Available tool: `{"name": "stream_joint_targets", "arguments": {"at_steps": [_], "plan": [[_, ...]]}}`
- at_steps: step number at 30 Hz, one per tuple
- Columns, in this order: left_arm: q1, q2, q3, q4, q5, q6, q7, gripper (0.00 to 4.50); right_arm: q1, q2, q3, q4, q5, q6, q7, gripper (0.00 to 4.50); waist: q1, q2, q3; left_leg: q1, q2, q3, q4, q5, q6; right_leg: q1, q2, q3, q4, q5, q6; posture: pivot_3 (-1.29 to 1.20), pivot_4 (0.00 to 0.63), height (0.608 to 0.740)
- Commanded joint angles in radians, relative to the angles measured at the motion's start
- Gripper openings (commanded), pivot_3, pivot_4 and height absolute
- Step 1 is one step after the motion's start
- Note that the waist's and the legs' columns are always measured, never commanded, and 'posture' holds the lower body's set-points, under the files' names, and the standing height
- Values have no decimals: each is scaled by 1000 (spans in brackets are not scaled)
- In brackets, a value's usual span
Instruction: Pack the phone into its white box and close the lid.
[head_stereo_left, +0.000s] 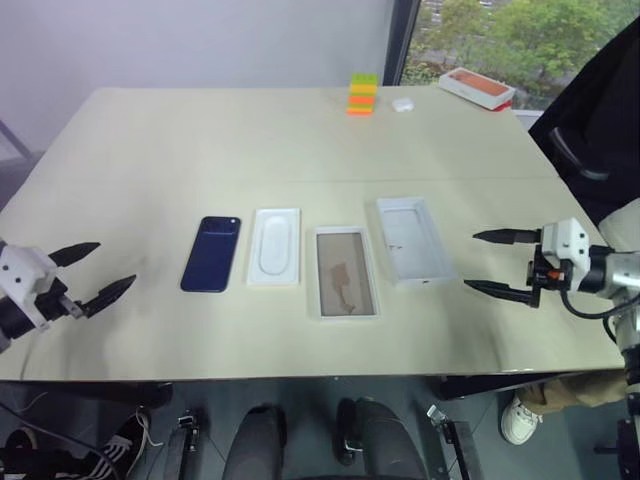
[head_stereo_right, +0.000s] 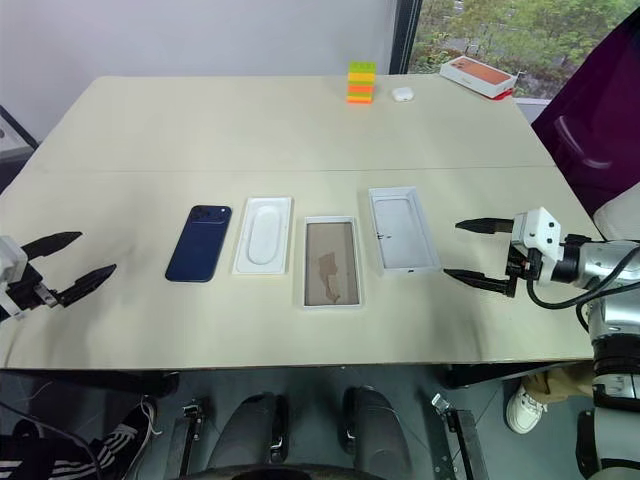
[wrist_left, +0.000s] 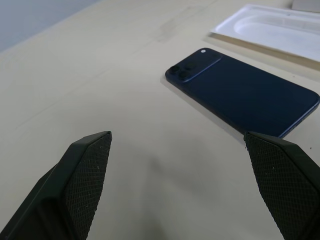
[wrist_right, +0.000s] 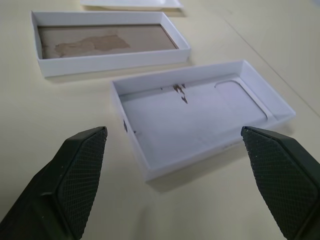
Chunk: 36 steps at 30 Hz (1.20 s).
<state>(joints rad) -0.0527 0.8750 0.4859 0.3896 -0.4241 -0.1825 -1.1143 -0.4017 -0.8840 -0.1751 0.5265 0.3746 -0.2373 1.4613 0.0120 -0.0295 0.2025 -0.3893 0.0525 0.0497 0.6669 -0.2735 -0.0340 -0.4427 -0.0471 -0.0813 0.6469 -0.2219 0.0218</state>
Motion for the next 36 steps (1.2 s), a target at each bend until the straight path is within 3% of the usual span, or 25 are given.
{"name": "stream_joint_targets", "arguments": {"at_steps": [1,26,29,34,36], "plan": [[-33,11,12,-29,-5,7,29,4453,-5,-20,-30,-8,6,-22,2,4493,0,0,0,0,0,0,0,0,0,0,0,0,0,0,0,0,150,740],[-42,-10,-30,-185,-19,171,63,4453,-27,-3,-15,-64,29,87,-8,4493,-1,0,0,0,0,0,0,0,0,0,0,0,0,0,0,0,150,740],[-60,-19,-43,-258,-42,277,112,4453,-32,3,-20,-80,30,103,-23,4493,0,0,0,0,0,0,0,0,0,0,0,0,0,0,0,0,150,740],[-94,26,-123,-379,-82,606,166,4453,-63,22,1,-156,38,201,-67,4493,-1,0,0,0,0,0,0,0,0,0,0,1,0,0,0,0,150,740],[-151,-12,-131,-421,-137,719,227,4453,-79,40,7,-198,43,225,-87,4493,-1,0,0,0,0,0,0,0,0,0,0,1,1,0,0,0,150,740]]}}
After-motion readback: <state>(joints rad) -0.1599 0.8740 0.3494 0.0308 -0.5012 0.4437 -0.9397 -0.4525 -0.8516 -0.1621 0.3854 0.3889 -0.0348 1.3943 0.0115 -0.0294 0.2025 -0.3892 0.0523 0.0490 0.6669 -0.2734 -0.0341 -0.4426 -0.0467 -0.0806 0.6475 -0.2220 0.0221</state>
